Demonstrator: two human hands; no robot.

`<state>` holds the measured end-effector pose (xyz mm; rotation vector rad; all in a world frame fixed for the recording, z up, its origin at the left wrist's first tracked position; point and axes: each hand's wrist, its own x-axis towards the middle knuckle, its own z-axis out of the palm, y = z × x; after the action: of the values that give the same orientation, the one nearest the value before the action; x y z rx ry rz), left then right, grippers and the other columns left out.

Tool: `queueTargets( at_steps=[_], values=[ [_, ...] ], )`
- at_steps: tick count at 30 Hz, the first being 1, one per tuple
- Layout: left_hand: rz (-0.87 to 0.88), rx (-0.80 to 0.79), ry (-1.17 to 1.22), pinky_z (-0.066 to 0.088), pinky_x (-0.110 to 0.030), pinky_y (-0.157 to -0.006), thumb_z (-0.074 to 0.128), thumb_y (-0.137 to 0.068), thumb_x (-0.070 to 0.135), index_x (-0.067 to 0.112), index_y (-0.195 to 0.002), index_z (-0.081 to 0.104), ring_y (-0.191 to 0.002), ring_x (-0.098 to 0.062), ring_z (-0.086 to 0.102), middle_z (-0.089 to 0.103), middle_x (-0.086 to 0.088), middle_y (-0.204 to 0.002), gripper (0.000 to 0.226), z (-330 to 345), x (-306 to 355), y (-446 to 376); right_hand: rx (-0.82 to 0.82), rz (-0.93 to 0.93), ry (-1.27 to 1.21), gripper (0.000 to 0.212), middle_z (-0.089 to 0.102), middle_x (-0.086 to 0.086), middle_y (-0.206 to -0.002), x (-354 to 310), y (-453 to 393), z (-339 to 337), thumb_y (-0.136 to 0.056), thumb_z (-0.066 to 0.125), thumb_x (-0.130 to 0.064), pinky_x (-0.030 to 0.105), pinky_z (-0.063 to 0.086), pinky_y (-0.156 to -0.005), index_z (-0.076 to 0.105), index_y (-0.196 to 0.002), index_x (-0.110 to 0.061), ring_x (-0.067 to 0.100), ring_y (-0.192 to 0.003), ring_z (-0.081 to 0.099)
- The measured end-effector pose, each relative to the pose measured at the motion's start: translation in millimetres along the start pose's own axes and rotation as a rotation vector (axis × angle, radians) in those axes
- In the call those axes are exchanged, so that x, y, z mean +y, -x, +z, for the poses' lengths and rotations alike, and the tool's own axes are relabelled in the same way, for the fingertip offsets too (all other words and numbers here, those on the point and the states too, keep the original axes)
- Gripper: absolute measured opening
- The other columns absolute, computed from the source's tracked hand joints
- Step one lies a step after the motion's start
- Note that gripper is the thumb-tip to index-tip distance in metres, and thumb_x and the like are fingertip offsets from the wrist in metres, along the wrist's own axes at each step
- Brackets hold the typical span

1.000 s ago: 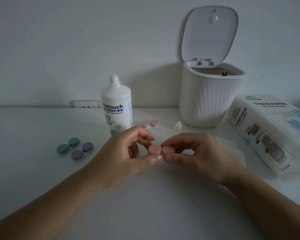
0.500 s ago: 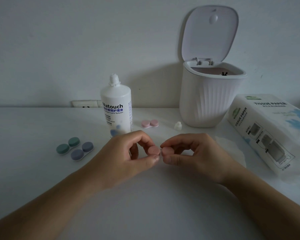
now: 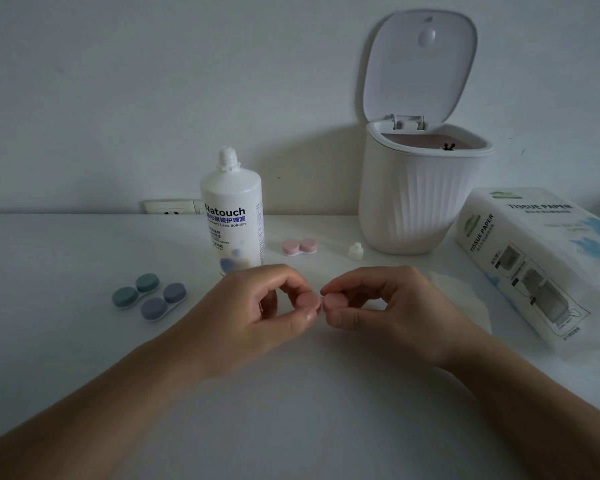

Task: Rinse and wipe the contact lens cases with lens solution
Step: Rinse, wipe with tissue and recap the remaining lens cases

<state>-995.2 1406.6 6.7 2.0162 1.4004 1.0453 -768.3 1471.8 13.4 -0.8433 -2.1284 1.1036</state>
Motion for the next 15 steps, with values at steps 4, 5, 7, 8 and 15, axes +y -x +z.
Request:
queueTargets(
  at_steps=[4, 5, 7, 8, 15],
  values=[
    [-0.011, 0.013, 0.007, 0.038, -0.013, -0.051, 0.07, -0.08, 0.052, 0.035, -0.106, 0.069, -0.051, -0.004, 0.045, 0.064, 0.023, -0.076, 0.031, 2.4, 2.8, 0.2, -0.005, -0.012, -0.006, 0.025, 0.076, -0.015, -0.089, -0.7, -0.5, 0.0, -0.08, 0.083, -0.027, 0.013, 0.052, -0.076, 0.075, -0.101, -0.037, 0.001, -0.079, 0.069],
    [-0.03, 0.041, 0.009, 0.039, -0.012, -0.052, 0.074, -0.074, 0.058, 0.036, -0.105, 0.067, -0.053, -0.003, 0.046, 0.067, 0.023, -0.084, 0.038, 2.5, 2.5, 0.1, -0.003, -0.014, -0.004, 0.025, 0.076, -0.015, -0.089, -0.8, -0.4, 0.0, -0.08, 0.083, -0.027, 0.012, 0.052, -0.075, 0.074, -0.101, -0.037, 0.0, -0.078, 0.068],
    [-0.035, 0.095, 0.002, 0.036, -0.013, -0.05, 0.08, -0.068, 0.063, 0.036, -0.094, 0.066, -0.052, -0.003, 0.044, 0.066, 0.021, -0.076, 0.039, 2.3, 0.3, -0.3, 0.001, -0.01, 0.005, 0.026, 0.076, -0.014, -0.09, -0.5, -0.3, 0.3, -0.079, 0.084, -0.027, 0.013, 0.053, -0.076, 0.074, -0.101, -0.037, 0.001, -0.079, 0.069],
    [-0.028, 0.103, -0.005, 0.034, -0.013, -0.048, 0.079, -0.069, 0.059, 0.035, -0.089, 0.066, -0.05, -0.004, 0.042, 0.061, 0.02, -0.065, 0.034, 2.0, -0.9, -0.7, 0.005, -0.006, 0.006, 0.026, 0.076, -0.014, -0.089, -0.2, -0.2, 0.4, -0.079, 0.084, -0.027, 0.013, 0.053, -0.076, 0.074, -0.101, -0.036, 0.002, -0.079, 0.069],
    [0.001, -0.008, -0.006, 0.033, -0.012, -0.05, 0.07, -0.08, 0.047, 0.033, -0.095, 0.07, -0.049, -0.004, 0.039, 0.044, 0.008, -0.054, 0.021, -2.3, -1.8, 0.3, 0.004, -0.003, -0.005, 0.026, 0.076, -0.014, -0.086, -1.0, 0.5, -0.4, -0.077, 0.085, -0.023, 0.01, 0.051, -0.074, 0.075, -0.097, -0.036, 0.0, -0.077, 0.069]
  ],
)
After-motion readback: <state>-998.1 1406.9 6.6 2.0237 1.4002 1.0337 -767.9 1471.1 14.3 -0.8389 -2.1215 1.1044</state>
